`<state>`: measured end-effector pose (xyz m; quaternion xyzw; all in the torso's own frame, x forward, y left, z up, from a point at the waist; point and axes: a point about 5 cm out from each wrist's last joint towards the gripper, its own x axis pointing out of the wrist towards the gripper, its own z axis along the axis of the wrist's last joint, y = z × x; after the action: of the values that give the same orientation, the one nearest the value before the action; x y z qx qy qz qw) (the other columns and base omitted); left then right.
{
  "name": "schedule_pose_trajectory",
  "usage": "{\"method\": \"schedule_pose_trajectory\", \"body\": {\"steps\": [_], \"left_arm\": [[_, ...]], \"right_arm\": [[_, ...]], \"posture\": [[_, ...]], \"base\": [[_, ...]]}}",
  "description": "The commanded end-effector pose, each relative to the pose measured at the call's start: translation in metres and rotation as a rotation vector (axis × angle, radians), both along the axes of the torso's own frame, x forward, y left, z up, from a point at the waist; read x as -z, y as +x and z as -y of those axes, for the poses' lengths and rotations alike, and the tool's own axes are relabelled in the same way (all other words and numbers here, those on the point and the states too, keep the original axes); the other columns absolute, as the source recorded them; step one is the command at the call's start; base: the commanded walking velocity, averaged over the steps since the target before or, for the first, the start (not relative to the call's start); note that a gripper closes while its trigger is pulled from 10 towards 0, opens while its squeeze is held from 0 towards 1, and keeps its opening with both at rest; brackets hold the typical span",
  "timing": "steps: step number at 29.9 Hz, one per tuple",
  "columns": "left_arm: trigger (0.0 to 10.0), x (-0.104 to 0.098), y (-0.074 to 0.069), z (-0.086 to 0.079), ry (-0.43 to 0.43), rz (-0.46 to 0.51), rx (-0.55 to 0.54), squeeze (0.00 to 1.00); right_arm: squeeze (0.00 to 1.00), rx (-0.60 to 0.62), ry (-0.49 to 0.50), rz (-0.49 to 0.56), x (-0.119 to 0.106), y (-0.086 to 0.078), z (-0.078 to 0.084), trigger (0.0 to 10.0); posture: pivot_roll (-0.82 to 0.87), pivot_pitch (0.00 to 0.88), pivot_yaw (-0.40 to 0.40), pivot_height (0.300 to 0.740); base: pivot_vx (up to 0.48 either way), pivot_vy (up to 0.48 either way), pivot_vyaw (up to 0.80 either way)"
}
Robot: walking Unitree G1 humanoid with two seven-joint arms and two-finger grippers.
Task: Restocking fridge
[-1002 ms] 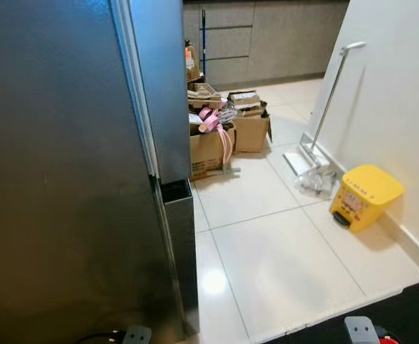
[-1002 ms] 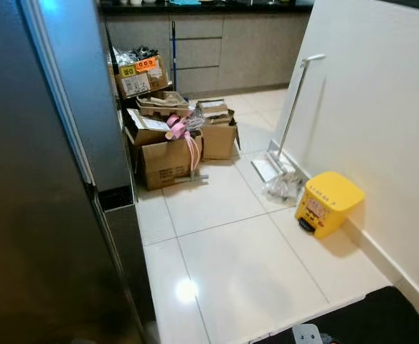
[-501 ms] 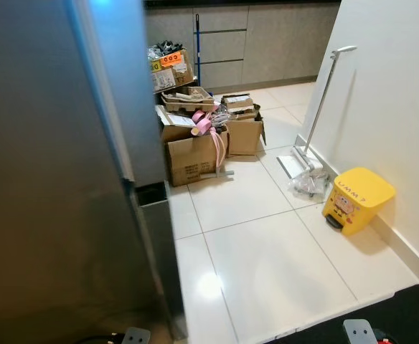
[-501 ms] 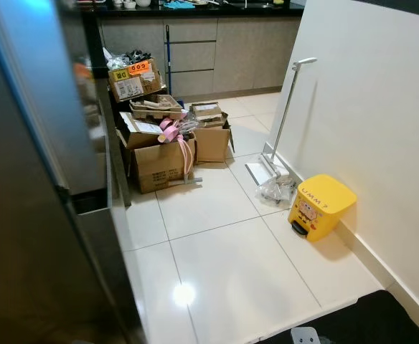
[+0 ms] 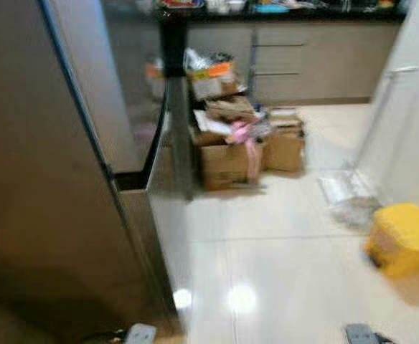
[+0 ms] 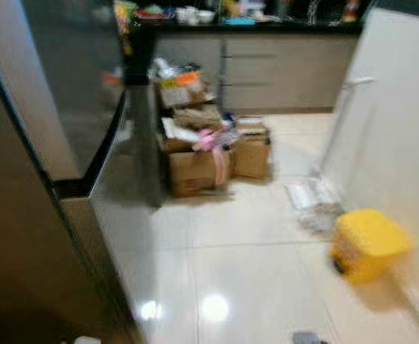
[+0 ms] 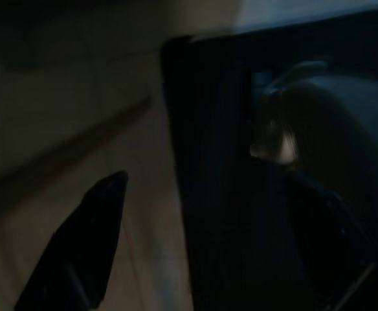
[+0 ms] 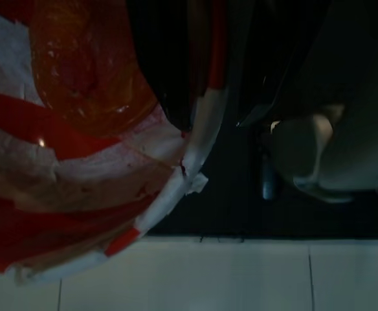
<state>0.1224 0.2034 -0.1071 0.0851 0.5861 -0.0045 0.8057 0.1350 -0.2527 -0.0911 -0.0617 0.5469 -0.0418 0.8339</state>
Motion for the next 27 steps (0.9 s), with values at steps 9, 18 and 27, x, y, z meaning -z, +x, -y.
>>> {"method": "schedule_pose_trajectory", "body": {"steps": [9,18,27], "left_arm": [[10.0,-0.0010,0.0027,-0.0009,0.003,0.005,0.010,0.00],[10.0,-0.0008,0.0022,-0.0010,0.004,0.004,0.011,0.00],[10.0,-0.0003,0.0018,0.0016,0.001,0.004,0.013,0.00]], "right_arm": [[0.00,-0.019,0.014,0.011,0.0000,0.0027,-0.0040,10.0],[0.00,-0.027,0.024,0.007,0.0007,0.0019,-0.0055,10.0],[0.00,-0.037,0.029,0.004,0.0008,0.0017,-0.0061,10.0]], "posture": [[-0.06,0.000,-0.016,0.740],[-0.06,0.000,-0.017,0.740],[-0.07,0.000,-0.018,0.740]], "base": [[0.000,-0.436,0.80],[0.000,-0.434,0.80],[0.000,-0.422,0.80]]}}
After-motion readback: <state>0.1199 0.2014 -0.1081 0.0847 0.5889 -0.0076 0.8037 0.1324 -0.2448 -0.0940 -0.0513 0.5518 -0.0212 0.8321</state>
